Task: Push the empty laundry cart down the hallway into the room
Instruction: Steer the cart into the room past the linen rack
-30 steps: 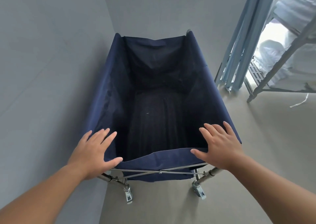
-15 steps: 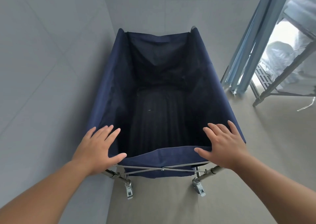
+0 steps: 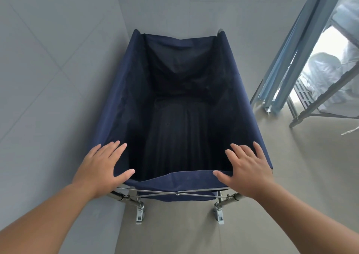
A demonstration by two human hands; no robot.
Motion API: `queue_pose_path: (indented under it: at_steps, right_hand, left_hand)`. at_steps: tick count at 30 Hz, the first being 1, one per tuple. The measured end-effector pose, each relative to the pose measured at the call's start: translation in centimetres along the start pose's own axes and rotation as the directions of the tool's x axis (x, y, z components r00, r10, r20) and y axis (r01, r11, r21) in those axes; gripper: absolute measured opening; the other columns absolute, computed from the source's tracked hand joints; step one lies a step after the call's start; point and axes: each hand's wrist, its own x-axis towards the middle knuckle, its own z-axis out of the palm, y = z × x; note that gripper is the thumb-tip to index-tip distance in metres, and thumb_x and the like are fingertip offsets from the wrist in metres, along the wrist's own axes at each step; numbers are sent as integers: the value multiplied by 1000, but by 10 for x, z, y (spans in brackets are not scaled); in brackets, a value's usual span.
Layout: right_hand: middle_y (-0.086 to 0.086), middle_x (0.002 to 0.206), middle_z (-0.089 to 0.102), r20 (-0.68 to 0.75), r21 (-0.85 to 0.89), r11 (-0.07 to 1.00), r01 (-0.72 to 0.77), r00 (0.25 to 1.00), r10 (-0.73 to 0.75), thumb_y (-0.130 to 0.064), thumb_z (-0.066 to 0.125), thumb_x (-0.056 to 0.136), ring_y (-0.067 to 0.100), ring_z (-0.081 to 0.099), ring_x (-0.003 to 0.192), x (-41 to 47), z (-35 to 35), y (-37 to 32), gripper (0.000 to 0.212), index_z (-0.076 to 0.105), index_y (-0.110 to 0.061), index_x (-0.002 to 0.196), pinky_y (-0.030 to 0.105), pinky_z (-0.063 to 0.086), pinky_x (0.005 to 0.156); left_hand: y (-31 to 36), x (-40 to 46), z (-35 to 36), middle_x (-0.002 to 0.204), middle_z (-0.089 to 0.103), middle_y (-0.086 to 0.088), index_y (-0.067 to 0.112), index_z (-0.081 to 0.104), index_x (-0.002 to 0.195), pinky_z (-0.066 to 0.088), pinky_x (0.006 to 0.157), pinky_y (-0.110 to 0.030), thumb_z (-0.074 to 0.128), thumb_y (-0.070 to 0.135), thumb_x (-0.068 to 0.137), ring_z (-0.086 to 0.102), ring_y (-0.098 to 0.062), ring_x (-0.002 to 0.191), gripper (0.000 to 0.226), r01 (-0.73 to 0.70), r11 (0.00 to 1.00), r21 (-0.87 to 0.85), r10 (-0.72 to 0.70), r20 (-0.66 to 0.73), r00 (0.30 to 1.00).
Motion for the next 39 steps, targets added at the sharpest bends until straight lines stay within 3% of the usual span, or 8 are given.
queue_pose_path:
  at_steps: [11, 21, 28, 30, 33, 35, 37, 39]
  right_hand:
    - [5, 136, 59, 48, -13, 1000, 0, 999, 1, -82, 29, 81, 29, 51, 126, 16, -9, 1, 81, 61, -20, 123, 56, 15, 117]
    - [7, 127, 64, 49, -42, 999, -14, 999, 17, -79, 38, 80, 30, 55, 120, 15, -8, 0, 76, 66, -17, 115, 56, 21, 115]
    - [8, 128, 64, -37, 11, 999, -45, 998, 46, -68, 45, 83, 30, 55, 122, 16, -13, -3, 66, 65, -13, 114, 55, 29, 113]
    - [13, 130, 62, -107, 62, 995, -72, 991, 79, -56, 55, 87, 34, 53, 123, 17, -13, -3, 54, 64, -10, 114, 53, 30, 111]
    - [20, 129, 60, -176, 84, 993, -78, 980, 92, -34, 48, 93, 41, 52, 121, 16, -9, 2, 40, 63, -3, 113, 54, 35, 107]
    - [24, 127, 60, -175, 54, 997, -55, 983, 64, -29, 37, 90, 45, 52, 119, 16, -6, 4, 44, 62, 0, 112, 55, 37, 105]
    - [26, 126, 59, -161, 28, 998, -57, 985, 61, -27, 35, 89, 46, 51, 119, 16, -6, 3, 44, 62, 2, 110, 54, 36, 103]
    - [25, 125, 59, -142, 20, 997, -75, 987, 77, -28, 36, 88, 46, 50, 119, 17, -5, -1, 44, 62, 1, 108, 53, 34, 104]
  left_hand:
    - [-2, 15, -7, 150, 41, -2, 21, 38, 145, 14, 118, -39, 28, 74, 81, 33, -17, 139, 84, 6, 1000, 10, -6, 0, 1000]
    - [-3, 12, -11, 153, 37, -2, 20, 36, 146, 13, 118, -35, 29, 70, 83, 29, -18, 142, 81, -37, 999, -12, 37, 17, 999]
    - [-5, 10, -16, 140, 52, -15, 6, 54, 133, 36, 108, -47, 35, 40, 88, 46, -32, 131, 59, -44, 999, -10, 43, -49, 998]
    - [-9, 10, -15, 137, 54, -18, 3, 57, 128, 40, 104, -49, 54, 22, 86, 49, -35, 128, 47, -81, 996, 24, 82, -77, 994]
    - [-17, 9, -14, 131, 58, -22, -2, 64, 118, 46, 98, -51, 76, 0, 60, 54, -37, 122, 60, -152, 978, 142, 155, -7, 988]
    - [-22, 7, -15, 128, 60, -23, -4, 65, 114, 47, 97, -50, 69, 2, 59, 56, -37, 120, 56, -187, 951, 245, 185, 30, 982]
    - [-26, 6, -15, 129, 59, -24, -4, 64, 116, 46, 98, -49, 43, 10, 72, 56, -37, 121, 51, -210, 931, 298, 213, 22, 977]
    - [-30, 5, -14, 130, 58, -24, -5, 63, 117, 45, 99, -48, 24, 11, 73, 55, -37, 122, 61, -215, 923, 319, 220, 23, 975]
